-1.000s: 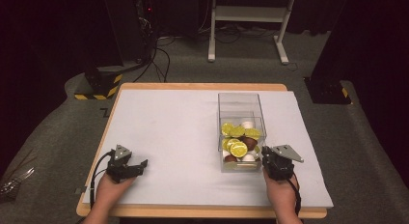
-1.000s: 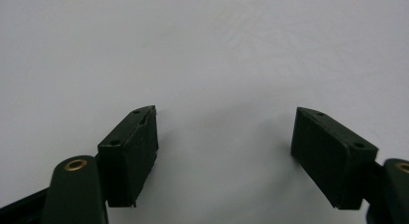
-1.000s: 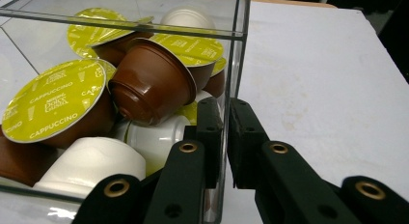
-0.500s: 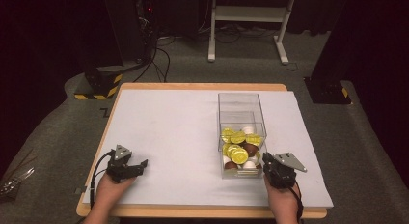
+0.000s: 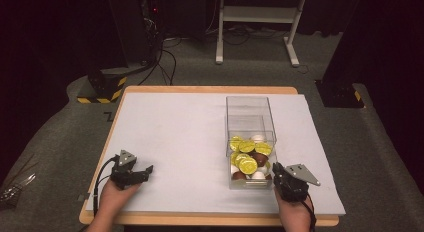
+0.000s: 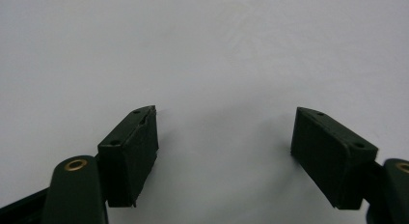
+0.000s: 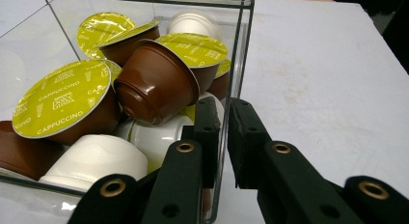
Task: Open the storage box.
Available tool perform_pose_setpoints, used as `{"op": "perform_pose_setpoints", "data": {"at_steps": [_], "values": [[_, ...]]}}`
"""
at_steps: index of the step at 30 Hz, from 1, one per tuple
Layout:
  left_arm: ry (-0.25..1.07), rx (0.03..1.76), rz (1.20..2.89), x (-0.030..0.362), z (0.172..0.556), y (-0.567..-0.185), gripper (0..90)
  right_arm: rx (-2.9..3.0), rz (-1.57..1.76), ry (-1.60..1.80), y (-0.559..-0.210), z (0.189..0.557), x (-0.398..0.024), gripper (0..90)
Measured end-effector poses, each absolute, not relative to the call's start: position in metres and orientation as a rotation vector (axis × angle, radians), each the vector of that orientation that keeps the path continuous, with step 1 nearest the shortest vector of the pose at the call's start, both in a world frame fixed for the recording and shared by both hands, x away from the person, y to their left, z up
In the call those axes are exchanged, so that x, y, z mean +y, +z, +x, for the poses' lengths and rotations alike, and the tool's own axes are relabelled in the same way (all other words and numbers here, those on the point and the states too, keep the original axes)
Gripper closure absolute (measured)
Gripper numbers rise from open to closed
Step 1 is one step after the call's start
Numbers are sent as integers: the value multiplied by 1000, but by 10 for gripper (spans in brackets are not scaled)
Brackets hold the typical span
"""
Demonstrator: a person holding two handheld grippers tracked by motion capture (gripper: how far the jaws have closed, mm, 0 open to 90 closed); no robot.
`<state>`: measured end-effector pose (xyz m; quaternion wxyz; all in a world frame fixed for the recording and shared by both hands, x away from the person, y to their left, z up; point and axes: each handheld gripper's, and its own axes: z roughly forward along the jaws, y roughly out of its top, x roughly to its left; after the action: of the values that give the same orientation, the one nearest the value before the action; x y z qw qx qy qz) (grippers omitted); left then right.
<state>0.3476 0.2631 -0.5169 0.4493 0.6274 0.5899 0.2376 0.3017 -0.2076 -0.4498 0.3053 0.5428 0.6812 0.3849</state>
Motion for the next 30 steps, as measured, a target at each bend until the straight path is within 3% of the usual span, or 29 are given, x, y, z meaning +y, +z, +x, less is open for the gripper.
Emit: {"op": "perform_pose_setpoints", "data": {"at_steps": [15,22,30], "values": [[587,1460,1550,263,348,-517,251,1803,1433,1033,-450,296,-209,817],[583,1463,1541,262,348,-517,251,1807,1421,1091,-449,298,-214,679],[584,1464,1532,262,348,-517,251,1806,1388,1141,-438,305,-219,662]]}}
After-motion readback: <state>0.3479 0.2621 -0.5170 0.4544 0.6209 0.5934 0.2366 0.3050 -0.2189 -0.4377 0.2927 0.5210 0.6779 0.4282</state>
